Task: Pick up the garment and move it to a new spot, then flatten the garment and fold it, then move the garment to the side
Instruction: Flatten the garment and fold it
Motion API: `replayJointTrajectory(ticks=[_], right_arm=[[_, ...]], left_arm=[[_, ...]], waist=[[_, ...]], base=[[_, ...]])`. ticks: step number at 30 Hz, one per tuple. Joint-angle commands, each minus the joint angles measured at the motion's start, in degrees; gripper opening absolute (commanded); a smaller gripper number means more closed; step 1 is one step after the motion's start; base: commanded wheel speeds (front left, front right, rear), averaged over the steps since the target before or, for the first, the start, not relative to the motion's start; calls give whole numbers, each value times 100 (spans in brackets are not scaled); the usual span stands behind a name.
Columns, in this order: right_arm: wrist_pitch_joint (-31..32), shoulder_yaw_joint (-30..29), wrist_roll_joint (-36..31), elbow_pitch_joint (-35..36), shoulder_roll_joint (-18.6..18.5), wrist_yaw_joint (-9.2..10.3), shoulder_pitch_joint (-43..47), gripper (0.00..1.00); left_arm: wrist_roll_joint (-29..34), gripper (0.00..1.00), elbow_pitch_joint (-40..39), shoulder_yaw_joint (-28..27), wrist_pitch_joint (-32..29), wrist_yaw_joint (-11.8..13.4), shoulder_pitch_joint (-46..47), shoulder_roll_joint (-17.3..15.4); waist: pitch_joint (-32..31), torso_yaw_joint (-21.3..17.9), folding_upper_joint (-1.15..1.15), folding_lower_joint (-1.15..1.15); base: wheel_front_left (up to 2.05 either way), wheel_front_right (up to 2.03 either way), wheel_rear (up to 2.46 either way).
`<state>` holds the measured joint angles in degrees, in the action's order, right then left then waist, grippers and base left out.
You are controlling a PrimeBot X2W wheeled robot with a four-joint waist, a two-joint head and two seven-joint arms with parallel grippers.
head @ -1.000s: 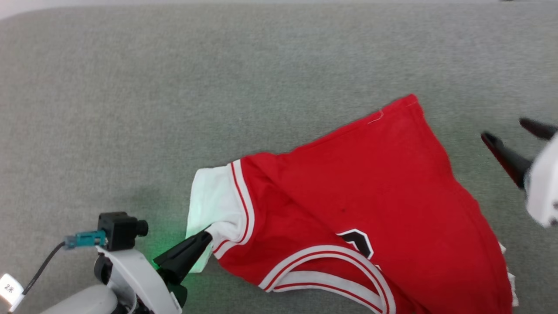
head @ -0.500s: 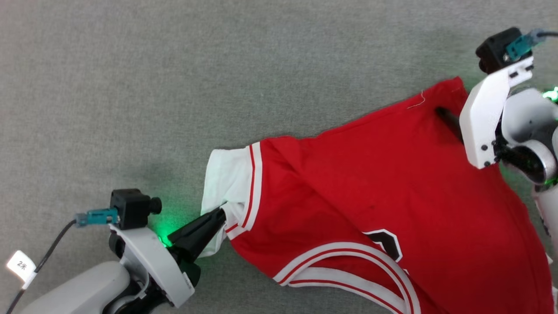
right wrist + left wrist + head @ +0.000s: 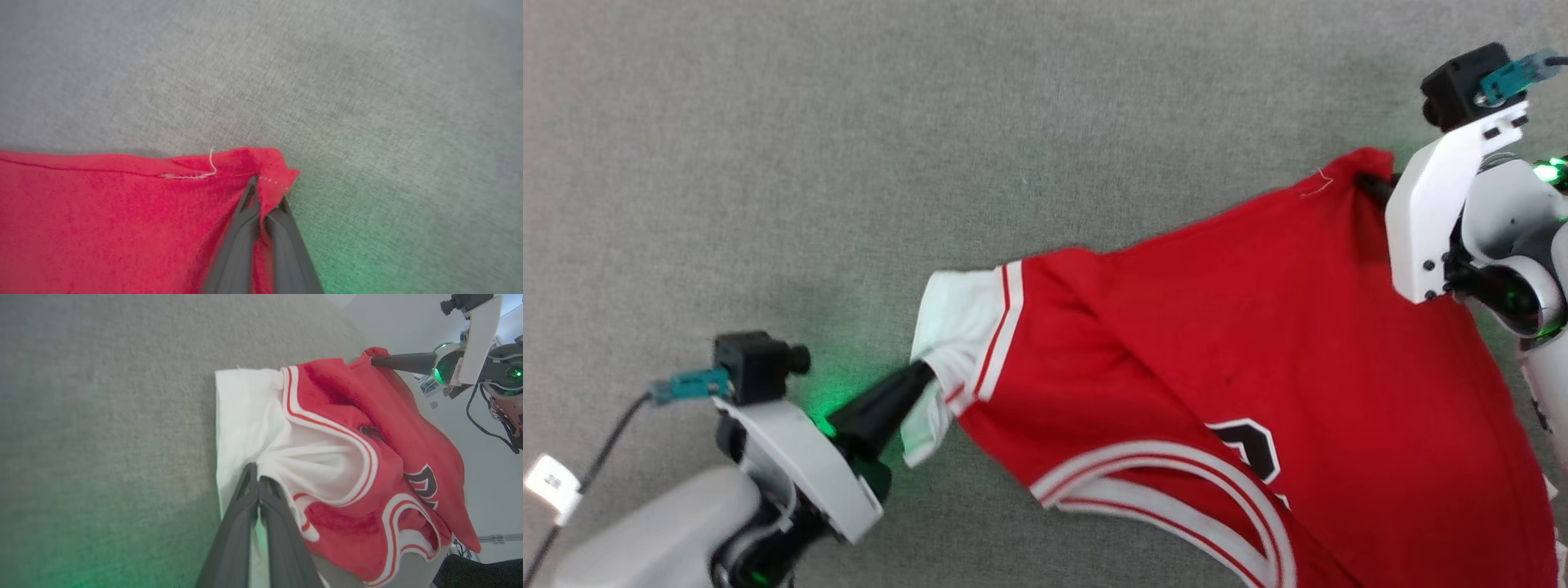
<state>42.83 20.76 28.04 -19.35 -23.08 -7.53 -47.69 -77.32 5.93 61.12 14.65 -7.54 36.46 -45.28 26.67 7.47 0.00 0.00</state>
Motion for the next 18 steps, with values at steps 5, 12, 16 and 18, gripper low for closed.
replayJointTrajectory(ticks=[5, 12, 16, 18], right_arm=[[-420, -669, 59, -23, 41, 7, -211, 0], [-714, -1795, -164, 21, 48, 7, -641, 0], [-926, -2467, -486, -156, 378, 7, -1098, 0], [-1079, -2726, -704, -232, 526, 7, -1395, 0]], left_arm=[[194, 0, 124, -374, 45, 15, 532, -72], [39, 0, 396, -935, 39, 15, 1604, 11], [-392, 0, 935, -1360, -98, 15, 2353, 184], [-530, 0, 1280, -1523, -249, 15, 2827, 305]], waist=[[-388, -100, 0, 0], [-503, -318, 0, 0], [-387, -501, 0, 0], [-292, -561, 0, 0]], base=[[0, 0, 0], [0, 0, 0], [0, 0, 0], [0, 0, 0]])
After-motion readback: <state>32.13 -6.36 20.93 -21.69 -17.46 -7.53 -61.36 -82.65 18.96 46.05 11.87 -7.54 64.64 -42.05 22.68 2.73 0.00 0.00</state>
